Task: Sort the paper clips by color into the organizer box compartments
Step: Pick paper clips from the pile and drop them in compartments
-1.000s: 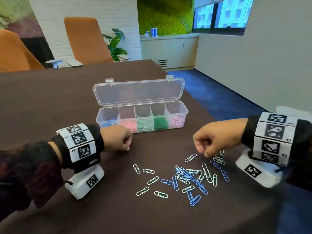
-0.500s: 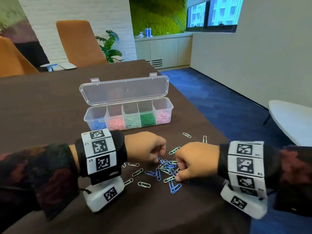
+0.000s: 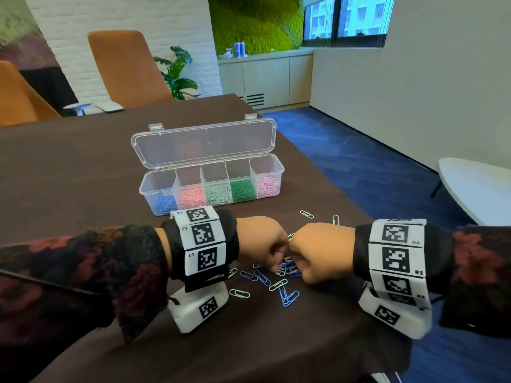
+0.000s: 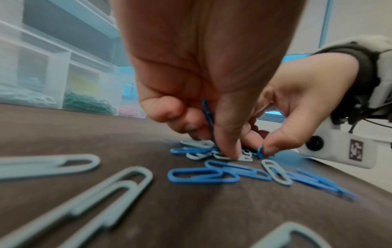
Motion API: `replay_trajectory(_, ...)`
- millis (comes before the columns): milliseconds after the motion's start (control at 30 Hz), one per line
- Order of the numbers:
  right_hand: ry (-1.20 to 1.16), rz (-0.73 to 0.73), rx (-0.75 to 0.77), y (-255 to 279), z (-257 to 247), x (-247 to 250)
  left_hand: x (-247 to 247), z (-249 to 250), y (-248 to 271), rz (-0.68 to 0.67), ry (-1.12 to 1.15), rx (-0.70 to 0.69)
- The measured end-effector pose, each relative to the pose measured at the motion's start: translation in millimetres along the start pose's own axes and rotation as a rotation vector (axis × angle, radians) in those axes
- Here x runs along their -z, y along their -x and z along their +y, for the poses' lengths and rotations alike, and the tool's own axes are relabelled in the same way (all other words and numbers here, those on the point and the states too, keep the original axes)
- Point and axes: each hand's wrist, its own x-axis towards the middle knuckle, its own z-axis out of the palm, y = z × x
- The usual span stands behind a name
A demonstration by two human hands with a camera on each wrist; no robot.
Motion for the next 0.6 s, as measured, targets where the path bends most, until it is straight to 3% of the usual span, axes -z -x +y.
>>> replay_trajectory(100,-0.251,0.007,-0.042,1,14,4,0,-4,4,0.056,0.043,-0.009)
replay_trajectory(200,-0.845,0.003,-0.013,1,29,7,1,-14,11,0.110,0.170,0.004)
replay_trajectory(267,-1.232,0.051,-0.003,0,40,8,2,-22,16,0.126,0.498,0.008)
replay_trajectory(400,-1.771,0.091,-0.073,1,53,6,-1,-41,28,0.159,1.408,0.008)
replay_trajectory(500,-1.930,0.074,-0.130,0,55,3,-6,-52,33,0.188,1.773,-0.052)
replay_trajectory(600,-1.874,0.015,-0.130,0,50,0,-15,-53,35,0.245,1.934,-0.098)
